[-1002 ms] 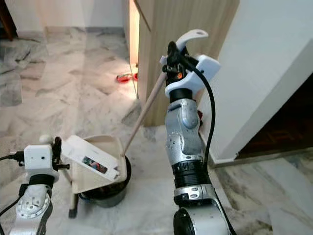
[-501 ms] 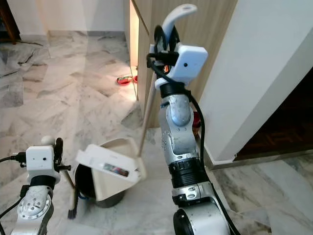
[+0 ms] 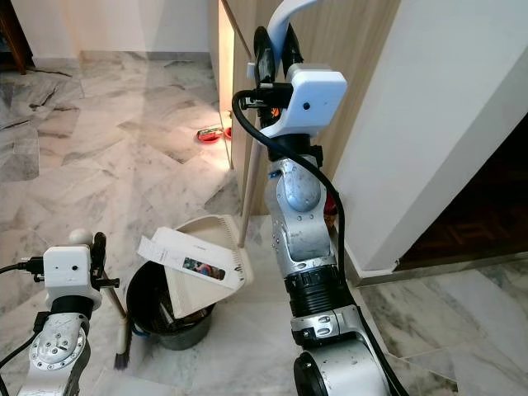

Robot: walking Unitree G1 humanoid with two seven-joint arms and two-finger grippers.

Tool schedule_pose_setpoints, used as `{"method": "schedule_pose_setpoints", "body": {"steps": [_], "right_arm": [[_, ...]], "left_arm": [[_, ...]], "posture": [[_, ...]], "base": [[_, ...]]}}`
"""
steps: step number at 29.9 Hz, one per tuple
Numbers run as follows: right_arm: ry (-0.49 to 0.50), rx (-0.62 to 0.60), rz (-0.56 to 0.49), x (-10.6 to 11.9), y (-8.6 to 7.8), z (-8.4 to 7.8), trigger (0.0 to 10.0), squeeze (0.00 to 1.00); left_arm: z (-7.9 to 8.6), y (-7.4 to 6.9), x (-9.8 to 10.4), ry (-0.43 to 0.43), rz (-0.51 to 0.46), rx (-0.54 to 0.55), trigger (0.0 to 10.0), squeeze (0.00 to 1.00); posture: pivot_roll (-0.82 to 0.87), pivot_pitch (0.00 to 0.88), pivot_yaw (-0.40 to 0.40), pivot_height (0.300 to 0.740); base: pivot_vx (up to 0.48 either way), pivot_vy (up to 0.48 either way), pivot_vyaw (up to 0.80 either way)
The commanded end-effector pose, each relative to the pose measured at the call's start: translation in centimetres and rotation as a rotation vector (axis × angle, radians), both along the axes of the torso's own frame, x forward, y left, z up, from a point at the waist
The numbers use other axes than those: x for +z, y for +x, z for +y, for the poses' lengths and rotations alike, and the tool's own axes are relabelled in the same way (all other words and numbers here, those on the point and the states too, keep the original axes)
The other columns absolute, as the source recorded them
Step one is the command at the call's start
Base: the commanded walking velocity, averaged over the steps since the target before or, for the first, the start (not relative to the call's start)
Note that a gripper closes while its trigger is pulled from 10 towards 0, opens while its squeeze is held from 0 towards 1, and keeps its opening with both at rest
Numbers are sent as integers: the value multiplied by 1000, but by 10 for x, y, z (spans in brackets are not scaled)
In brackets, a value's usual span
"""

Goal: Sweep floor

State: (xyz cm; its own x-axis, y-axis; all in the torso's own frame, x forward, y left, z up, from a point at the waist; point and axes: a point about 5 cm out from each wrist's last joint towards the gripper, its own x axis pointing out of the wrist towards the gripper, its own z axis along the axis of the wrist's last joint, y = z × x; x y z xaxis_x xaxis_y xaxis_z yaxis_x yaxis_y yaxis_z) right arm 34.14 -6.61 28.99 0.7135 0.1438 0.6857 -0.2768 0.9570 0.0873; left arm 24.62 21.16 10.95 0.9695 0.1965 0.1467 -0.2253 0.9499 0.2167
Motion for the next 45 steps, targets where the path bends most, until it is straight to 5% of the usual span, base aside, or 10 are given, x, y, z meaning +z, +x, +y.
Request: {"method": "schedule_pose_setpoints", "body": {"steps": [1,14,16,18,45], "right_arm": [[29,3,-110,23,-9,-1,10000,0],[29,3,-110,23,-9,-1,10000,0],[-229,53,-455,34,-63,42,10000,0],[-253,64,-492,34,-69,47,10000,0],[-298,57,-586,35,-89,57,10000,0]], "left_arm": [[-7,0,12,9,-68,-27,10000,0],[-7,0,12,9,-68,-27,10000,0],[-12,0,10,7,-70,-35,10000,0],[-12,0,9,7,-70,-36,10000,0],[-14,0,8,3,-75,-26,10000,0]], "posture": [[99,44,-97,740],[99,44,-97,740],[89,43,-113,740],[89,43,-113,740],[87,44,-128,740]], "base": [[0,0,0],[0,0,0],[0,0,0],[0,0,0],[0,0,0]]}}
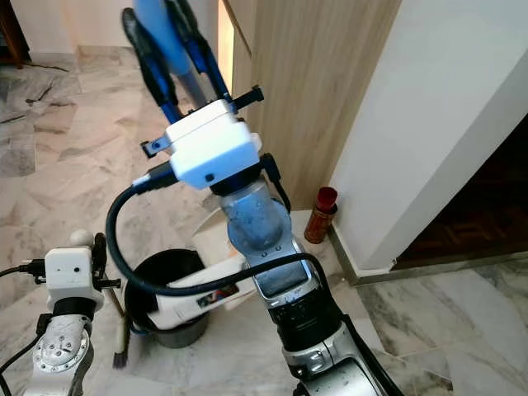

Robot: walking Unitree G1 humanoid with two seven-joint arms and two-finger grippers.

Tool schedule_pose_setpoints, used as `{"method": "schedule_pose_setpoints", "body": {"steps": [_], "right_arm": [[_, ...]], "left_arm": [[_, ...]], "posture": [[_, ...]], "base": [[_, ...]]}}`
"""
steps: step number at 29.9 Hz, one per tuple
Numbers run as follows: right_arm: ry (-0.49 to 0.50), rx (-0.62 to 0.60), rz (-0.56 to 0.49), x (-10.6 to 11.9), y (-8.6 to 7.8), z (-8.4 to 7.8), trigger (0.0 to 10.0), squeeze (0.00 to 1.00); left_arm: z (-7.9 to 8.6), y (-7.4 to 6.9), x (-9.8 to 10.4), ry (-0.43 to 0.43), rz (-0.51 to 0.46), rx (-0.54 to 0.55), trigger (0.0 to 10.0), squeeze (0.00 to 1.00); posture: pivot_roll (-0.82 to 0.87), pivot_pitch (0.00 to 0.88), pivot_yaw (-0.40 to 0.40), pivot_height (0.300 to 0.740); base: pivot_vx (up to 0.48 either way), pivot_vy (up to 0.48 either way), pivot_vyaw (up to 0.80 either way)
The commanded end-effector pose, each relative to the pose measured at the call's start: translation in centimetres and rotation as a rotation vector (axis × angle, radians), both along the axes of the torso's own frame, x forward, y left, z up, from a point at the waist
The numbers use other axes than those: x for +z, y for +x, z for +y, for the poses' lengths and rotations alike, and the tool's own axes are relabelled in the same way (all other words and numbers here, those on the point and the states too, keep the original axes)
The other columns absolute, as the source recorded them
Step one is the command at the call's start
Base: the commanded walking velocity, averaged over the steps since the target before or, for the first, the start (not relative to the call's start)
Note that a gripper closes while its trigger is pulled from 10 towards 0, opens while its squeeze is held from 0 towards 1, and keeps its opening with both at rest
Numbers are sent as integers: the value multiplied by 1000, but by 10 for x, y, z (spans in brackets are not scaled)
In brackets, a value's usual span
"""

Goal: Sweep floor

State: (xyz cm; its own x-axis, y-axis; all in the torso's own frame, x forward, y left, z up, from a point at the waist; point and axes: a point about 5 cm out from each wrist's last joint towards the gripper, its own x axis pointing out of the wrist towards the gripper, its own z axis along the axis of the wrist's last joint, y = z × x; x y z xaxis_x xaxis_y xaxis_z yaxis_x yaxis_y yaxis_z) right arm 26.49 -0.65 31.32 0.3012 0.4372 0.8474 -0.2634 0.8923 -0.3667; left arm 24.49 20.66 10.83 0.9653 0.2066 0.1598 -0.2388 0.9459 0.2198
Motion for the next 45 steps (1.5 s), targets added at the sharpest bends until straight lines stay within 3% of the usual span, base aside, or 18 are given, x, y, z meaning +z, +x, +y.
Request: {"method": "schedule_pose_setpoints", "body": {"steps": [1,6,11,12,13,15,26,36,38,39,40,41,45], "right_arm": [[34,18,-84,12,-13,-2,10000,0],[36,16,-76,11,-14,-1,10000,0],[41,-65,-61,9,-9,-5,10000,0],[34,-164,-46,8,1,-13,10000,0],[34,-164,-46,8,1,-13,10000,0],[21,-321,-21,4,19,-33,10000,0],[-89,-552,58,-21,45,-73,10000,0],[-303,-689,264,-87,55,-105,10000,0],[-347,-725,327,-103,57,-113,10000,0],[-390,-753,387,-116,57,-119,10000,0],[-390,-753,387,-116,57,-119,10000,0],[-441,-787,462,-132,58,-127,10000,0],[-496,-826,555,-149,59,-136,10000,0]], "left_arm": [[-9,1,9,-4,-62,-36,10000,0],[-9,0,8,-4,-60,-34,10000,0],[-9,0,8,-6,-59,-27,10000,0],[-9,0,7,-5,-59,-24,10000,0],[-9,0,7,-5,-59,-24,10000,0],[-8,0,7,-5,-57,-22,10000,0],[-6,-1,5,0,-45,-25,10000,0],[3,-5,-6,45,46,9,10000,0],[7,-6,-10,102,101,32,10000,0],[10,-7,-12,169,146,46,10000,0],[10,-7,-12,169,146,46,10000,0],[15,-8,-15,228,201,80,10000,0],[23,-12,-22,274,298,139,10000,0]], "posture": [[86,44,-129,740],[85,45,-134,740],[86,44,-140,740],[86,44,-140,740],[86,44,-140,740],[82,45,-139,740],[76,41,-129,740],[64,24,-122,740],[64,23,-121,740],[65,20,-121,740],[65,20,-121,740],[65,20,-120,740],[62,14,-118,740]], "base": [[0,0,0],[0,0,0],[0,0,0],[0,0,0],[0,0,0],[0,0,0],[0,0,0],[0,0,0],[0,0,0],[0,0,0],[0,0,0],[0,0,0],[0,0,0]]}}
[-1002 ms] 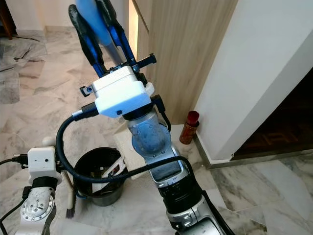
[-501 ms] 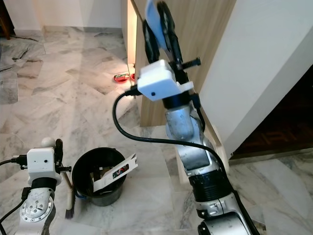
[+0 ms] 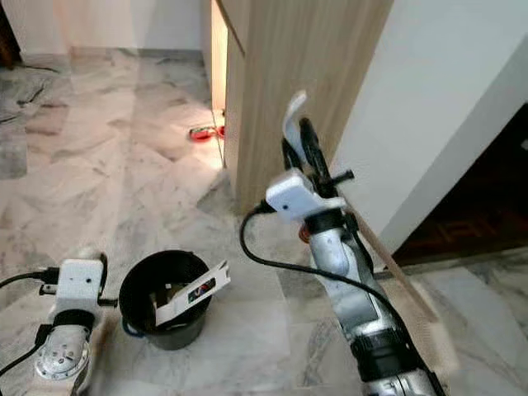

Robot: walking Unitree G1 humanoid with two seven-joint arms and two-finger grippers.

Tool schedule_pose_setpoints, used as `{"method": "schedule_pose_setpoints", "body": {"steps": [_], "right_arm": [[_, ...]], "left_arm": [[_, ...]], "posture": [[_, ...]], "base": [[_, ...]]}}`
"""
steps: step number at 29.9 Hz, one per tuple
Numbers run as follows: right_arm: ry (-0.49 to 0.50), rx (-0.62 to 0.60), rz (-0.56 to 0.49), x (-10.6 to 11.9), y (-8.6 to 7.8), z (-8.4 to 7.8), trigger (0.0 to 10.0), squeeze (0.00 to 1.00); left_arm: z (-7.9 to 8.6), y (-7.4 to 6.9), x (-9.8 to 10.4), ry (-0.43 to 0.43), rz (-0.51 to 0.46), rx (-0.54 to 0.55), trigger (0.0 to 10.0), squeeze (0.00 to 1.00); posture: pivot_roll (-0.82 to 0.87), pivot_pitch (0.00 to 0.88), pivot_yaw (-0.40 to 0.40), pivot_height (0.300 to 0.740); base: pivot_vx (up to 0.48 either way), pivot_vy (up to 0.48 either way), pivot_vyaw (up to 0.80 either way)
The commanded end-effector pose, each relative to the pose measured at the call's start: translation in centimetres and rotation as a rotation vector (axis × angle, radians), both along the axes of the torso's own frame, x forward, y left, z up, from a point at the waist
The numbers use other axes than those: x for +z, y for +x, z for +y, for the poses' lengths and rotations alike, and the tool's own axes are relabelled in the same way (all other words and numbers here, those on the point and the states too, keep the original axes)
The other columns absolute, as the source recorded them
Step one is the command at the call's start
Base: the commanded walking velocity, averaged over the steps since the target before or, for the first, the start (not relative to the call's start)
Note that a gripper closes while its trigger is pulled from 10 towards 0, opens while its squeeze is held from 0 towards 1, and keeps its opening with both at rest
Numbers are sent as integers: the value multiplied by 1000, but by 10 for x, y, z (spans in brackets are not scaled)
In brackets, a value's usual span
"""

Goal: Sweep floor

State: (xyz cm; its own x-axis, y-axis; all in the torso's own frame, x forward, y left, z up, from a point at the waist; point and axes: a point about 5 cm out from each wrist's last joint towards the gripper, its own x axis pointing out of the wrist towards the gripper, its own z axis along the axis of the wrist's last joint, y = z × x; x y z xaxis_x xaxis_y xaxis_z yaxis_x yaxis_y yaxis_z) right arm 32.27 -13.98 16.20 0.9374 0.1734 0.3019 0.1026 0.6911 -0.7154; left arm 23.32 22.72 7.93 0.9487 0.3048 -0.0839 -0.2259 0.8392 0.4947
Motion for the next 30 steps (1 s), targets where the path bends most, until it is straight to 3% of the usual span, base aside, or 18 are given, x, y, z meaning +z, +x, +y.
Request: {"method": "schedule_pose_setpoints", "body": {"steps": [1,2,6,7,10,11,12,13,23,25,26,30], "right_arm": [[-52,-37,80,-11,2,-9,10000,0],[-60,-70,176,-28,1,-17,10000,0],[-21,-149,362,-62,-6,-33,10000,0],[-37,-177,489,-84,-11,-40,10000,0],[0,-215,651,-111,-21,-49,10000,0],[8,-216,761,-126,-28,-51,10000,0],[8,-216,761,-126,-28,-51,10000,0],[26,-227,866,-142,-39,-56,10000,0],[-87,-342,1161,-192,-89,-95,10000,0],[-125,-361,1180,-195,-95,-102,10000,0],[-193,-358,1154,-193,-96,-109,10000,0],[-230,-355,1085,-184,-89,-114,10000,0]], "left_arm": [[7,-2,3,74,27,50,10000,0],[13,-9,-7,85,130,95,10000,0],[15,-22,-32,60,324,95,10000,0],[13,-27,-41,36,386,86,10000,0],[11,-33,-51,-35,428,107,10000,0],[9,-35,-55,-73,443,126,10000,0],[9,-35,-55,-73,443,126,10000,0],[8,-37,-60,-108,464,137,10000,0],[0,-54,-81,-213,576,170,10000,0],[-1,-55,-83,-216,585,173,10000,0],[-2,-55,-85,-220,590,174,10000,0],[-4,-55,-87,-231,595,176,10000,0]], "posture": [[62,14,-118,740],[64,13,-118,740],[66,11,-117,740],[64,10,-115,740],[60,7,-116,740],[56,10,-116,740],[56,10,-116,740],[54,10,-120,740],[37,30,-136,740],[33,31,-139,740],[29,30,-140,740],[17,31,-143,740]], "base": [[0,0,0],[0,0,0],[0,0,0],[0,0,0],[0,0,0],[0,0,0],[0,0,0],[0,0,0],[0,0,0],[0,0,0],[0,0,0],[0,0,0]]}}
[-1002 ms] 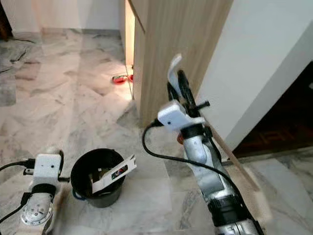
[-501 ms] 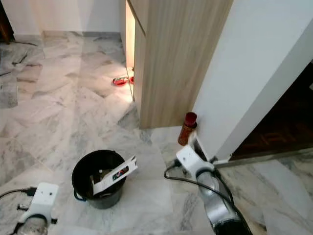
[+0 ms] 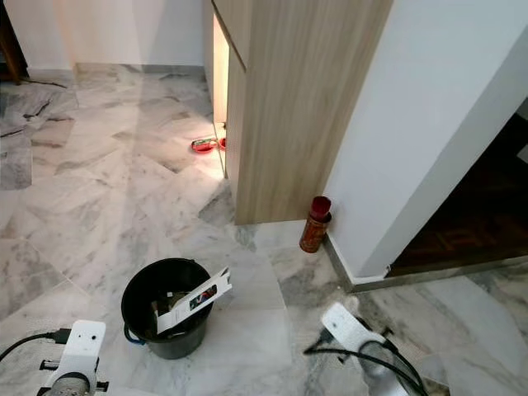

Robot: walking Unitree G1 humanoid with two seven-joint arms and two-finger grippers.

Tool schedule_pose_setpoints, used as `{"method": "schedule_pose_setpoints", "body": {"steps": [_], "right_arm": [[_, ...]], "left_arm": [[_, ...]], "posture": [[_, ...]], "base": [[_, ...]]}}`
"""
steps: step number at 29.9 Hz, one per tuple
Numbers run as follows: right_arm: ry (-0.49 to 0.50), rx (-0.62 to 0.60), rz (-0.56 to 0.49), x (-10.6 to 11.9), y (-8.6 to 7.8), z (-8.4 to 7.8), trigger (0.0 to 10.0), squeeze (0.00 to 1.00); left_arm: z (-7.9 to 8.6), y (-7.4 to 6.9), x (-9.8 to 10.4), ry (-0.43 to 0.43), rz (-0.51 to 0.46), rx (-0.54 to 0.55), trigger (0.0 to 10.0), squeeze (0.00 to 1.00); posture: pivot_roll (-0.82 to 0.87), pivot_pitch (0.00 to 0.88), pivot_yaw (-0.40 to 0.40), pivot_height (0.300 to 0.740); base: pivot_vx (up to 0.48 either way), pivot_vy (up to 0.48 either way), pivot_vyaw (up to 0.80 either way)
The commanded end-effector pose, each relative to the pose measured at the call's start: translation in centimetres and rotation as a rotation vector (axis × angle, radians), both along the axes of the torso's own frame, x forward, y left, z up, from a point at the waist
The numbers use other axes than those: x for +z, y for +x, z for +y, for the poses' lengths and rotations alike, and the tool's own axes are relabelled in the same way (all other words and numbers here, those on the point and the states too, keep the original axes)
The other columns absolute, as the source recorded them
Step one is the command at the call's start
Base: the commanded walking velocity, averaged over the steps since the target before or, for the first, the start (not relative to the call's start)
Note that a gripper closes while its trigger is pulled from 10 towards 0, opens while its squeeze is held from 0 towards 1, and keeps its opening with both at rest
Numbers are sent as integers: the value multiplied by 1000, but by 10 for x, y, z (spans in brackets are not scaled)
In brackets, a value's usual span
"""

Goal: Sweep floor

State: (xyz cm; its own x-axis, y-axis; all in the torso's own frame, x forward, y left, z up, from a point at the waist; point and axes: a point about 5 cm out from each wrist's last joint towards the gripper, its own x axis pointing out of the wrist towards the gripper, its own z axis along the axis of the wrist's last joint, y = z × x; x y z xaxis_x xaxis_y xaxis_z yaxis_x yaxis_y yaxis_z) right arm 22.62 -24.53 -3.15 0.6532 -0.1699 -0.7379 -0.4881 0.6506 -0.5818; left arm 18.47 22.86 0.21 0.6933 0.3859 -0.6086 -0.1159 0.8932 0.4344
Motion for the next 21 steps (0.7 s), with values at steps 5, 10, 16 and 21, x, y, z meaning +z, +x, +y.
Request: {"method": "schedule_pose_setpoints", "body": {"steps": [5,10,16,21], "right_arm": [[-65,143,215,-8,-10,-9,10000,0],[19,185,446,-25,-37,-3,10000,0],[61,110,517,-35,-50,-3,10000,0],[245,-93,511,-42,-56,7,10000,0]], "left_arm": [[-11,-5,-15,-75,53,19,10000,0],[-14,-4,-16,-82,50,23,10000,0],[-15,-3,-18,-89,45,33,10000,0],[-14,-3,-18,-92,35,42,10000,0]], "posture": [[3,30,-148,740],[2,31,-157,740],[1,36,-160,740],[2,38,-162,740]], "base": [[0,0,0],[0,0,0],[0,0,0],[0,0,0]]}}
